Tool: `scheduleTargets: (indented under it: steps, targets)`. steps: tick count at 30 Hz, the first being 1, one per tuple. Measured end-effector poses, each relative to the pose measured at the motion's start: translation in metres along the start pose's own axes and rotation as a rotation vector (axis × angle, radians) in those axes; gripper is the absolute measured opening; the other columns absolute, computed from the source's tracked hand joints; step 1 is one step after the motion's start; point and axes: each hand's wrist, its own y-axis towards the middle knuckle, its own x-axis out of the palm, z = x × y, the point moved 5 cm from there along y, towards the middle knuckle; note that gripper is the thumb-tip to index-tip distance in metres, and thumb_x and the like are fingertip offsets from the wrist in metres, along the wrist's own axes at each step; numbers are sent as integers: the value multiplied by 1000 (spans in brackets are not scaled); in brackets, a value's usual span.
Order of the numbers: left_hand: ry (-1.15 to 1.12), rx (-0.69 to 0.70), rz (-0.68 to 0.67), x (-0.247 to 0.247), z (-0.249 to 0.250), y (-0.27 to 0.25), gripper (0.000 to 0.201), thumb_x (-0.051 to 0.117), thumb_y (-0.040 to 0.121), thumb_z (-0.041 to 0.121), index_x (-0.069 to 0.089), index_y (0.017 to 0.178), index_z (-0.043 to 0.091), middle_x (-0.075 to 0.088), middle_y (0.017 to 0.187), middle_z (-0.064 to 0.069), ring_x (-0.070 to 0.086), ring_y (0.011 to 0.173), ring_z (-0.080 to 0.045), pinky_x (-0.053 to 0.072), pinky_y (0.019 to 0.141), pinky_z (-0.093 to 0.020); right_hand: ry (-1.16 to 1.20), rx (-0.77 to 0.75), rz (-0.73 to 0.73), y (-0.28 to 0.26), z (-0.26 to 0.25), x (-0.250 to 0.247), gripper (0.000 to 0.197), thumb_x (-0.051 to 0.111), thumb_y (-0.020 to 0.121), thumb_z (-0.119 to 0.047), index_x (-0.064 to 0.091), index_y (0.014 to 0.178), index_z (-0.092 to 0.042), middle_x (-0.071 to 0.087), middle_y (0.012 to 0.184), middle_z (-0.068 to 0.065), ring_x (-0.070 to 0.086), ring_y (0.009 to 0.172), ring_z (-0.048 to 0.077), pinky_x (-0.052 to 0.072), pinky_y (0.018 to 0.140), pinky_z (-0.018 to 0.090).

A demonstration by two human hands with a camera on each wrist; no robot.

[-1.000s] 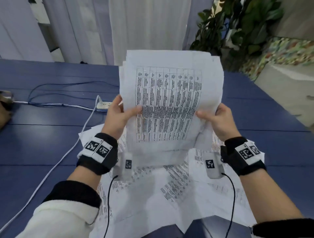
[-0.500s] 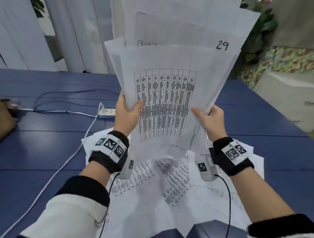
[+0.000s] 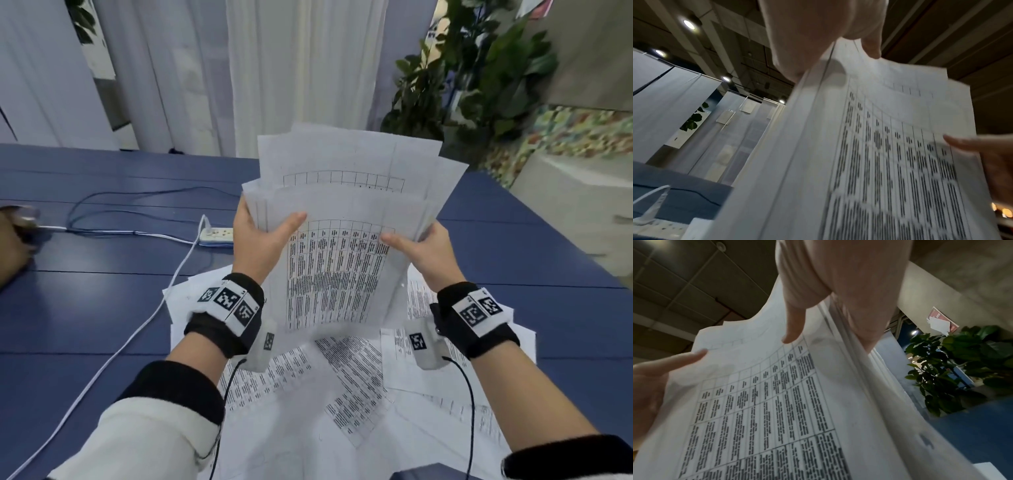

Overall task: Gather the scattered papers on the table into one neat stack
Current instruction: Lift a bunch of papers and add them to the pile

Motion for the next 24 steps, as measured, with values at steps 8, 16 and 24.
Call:
scheduleTargets:
  steps: [8,16,24]
  targets:
    - [107,117,68,4,25,39,23,72,75,15,56,68,30,59,63,23,54,69,7,42,80,-19,-7,17,-22,14,9,10,40,76,71,-2,60,107,-6,70,97,2,70,83,8,57,77,23]
    - [102,76,-45,-4,4,29,26,68,66,35,60,90,38,62,93,18,56,91,-12,43,98,-39,-37,172,-56,15,55,18,35,75,71,-2,64,104,-5,70,94,1,69,79,4,54,75,20]
    - [339,-423,-297,-18,-79,-10,54,78,70,13,55,118,9,68,98,-2,65,81,-3,53,84,-28,4,86,87,14,29,9,20,67,79,3,57,68,-11,63,53,-14,59,48,-6,45,55,6]
